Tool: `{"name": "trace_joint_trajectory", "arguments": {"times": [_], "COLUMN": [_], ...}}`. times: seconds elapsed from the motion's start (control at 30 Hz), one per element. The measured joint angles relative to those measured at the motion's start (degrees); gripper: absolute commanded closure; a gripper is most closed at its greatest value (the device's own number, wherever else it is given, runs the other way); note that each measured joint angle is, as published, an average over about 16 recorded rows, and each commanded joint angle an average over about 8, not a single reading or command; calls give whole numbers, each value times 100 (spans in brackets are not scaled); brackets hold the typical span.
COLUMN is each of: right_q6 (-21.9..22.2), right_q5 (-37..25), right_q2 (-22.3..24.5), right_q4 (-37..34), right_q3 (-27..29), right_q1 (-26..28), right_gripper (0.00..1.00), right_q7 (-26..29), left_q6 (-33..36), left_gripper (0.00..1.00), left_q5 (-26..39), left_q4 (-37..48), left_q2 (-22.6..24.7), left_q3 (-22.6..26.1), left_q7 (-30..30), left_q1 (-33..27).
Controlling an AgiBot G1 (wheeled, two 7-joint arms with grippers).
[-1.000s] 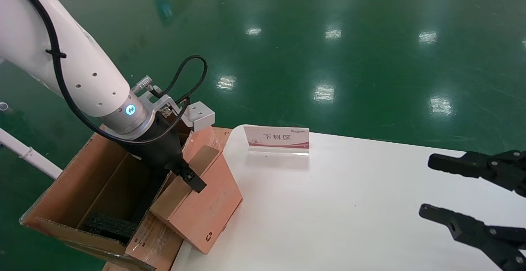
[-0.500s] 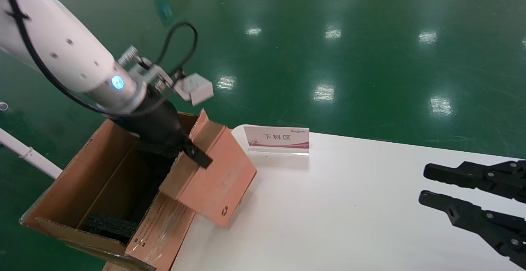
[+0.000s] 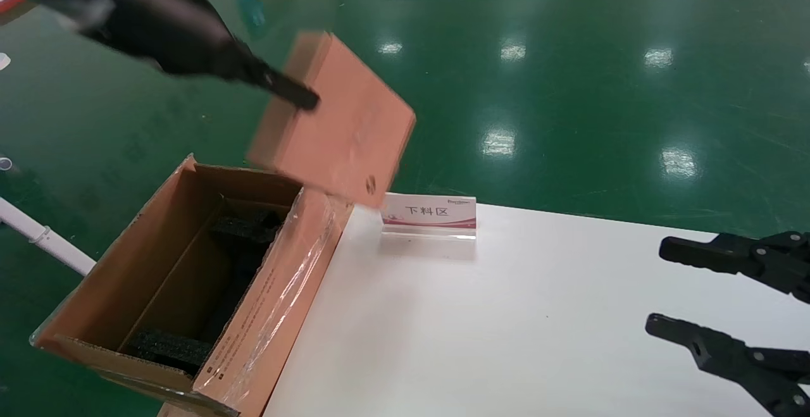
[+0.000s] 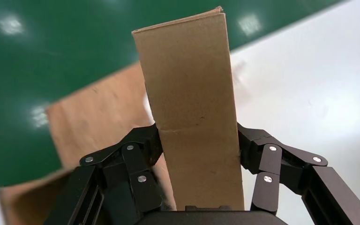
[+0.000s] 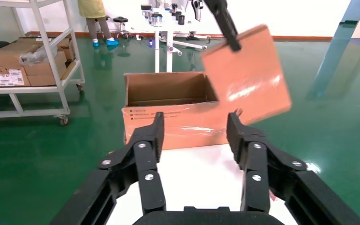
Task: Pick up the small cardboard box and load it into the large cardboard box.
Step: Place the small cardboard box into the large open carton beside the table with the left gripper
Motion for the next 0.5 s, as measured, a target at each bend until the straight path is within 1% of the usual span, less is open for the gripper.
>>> {"name": "trace_joint_trajectory", "arguments": {"times": [0.27,0.5], "right_q6": [1,2], "right_q5": [2,4], "right_q2": [1,2], "right_q4": [0,0], "right_q3": [-3,-5], "right_q1": [1,1], "right_gripper": [0,0], "right_q7": [-1,-3], "left_q6": [342,602], "left_gripper": [100,100], "left_q5": [137,228], "left_q4": [845,1420], "left_q2": [116,212], "left_q3": [13,329], "left_q7": [847,1515], "left_q1": [-566,-1001]}}
